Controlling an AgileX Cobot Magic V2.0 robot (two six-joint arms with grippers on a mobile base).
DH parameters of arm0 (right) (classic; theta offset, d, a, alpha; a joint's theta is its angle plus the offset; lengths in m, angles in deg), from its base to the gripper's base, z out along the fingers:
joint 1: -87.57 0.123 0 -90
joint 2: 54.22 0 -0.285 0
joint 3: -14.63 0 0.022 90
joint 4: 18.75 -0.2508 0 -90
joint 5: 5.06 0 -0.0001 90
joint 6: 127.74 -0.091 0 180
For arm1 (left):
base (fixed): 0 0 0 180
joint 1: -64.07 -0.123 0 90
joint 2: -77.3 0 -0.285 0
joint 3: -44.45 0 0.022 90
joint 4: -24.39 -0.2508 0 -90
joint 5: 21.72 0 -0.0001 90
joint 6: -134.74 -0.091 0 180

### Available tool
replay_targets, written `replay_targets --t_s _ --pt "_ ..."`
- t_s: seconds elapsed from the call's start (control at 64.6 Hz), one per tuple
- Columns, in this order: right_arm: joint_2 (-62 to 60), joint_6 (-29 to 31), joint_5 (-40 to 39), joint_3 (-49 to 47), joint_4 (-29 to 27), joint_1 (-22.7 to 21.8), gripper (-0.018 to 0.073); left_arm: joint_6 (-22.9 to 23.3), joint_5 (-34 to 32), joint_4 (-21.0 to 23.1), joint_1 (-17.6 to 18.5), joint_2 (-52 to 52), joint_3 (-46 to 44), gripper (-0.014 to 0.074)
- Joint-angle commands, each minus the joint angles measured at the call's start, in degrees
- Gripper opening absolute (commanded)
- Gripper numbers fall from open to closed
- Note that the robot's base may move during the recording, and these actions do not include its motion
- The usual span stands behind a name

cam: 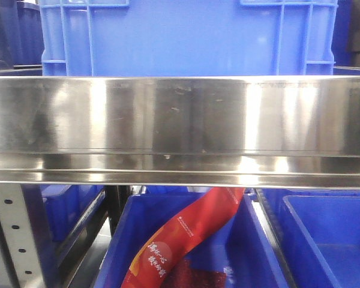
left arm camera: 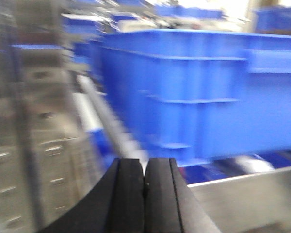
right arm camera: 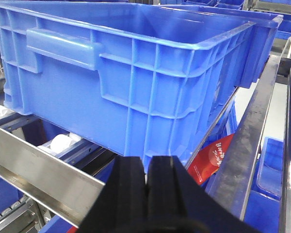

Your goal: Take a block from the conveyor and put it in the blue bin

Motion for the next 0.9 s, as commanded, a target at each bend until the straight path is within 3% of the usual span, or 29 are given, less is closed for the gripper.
replay_targets --t_s 0.0,0.186,0.356,0.882 --pt "-0.32 0.19 -1.58 0.22 0.23 -0.02 -0.0154 0.38 -0.89 0.43 -4.44 -4.76 3.18 -0.0111" --pt "-0.32 0.19 -1.58 0.22 0.23 -0.02 -0.0154 0.38 -0.89 0.43 -12.83 -13.0 10.18 -0.0111" --pt "-0.32 0.19 -1.58 0.22 0.23 -0.02 -0.0154 0.38 -4.13 0.43 -17.53 -13.0 13.07 -0.0111" --pt "-0.32 0.19 -1.58 0.22 0.23 -0.02 -0.0154 0.38 -3.46 0.3 -18.65 -13.0 13.07 -0.0111"
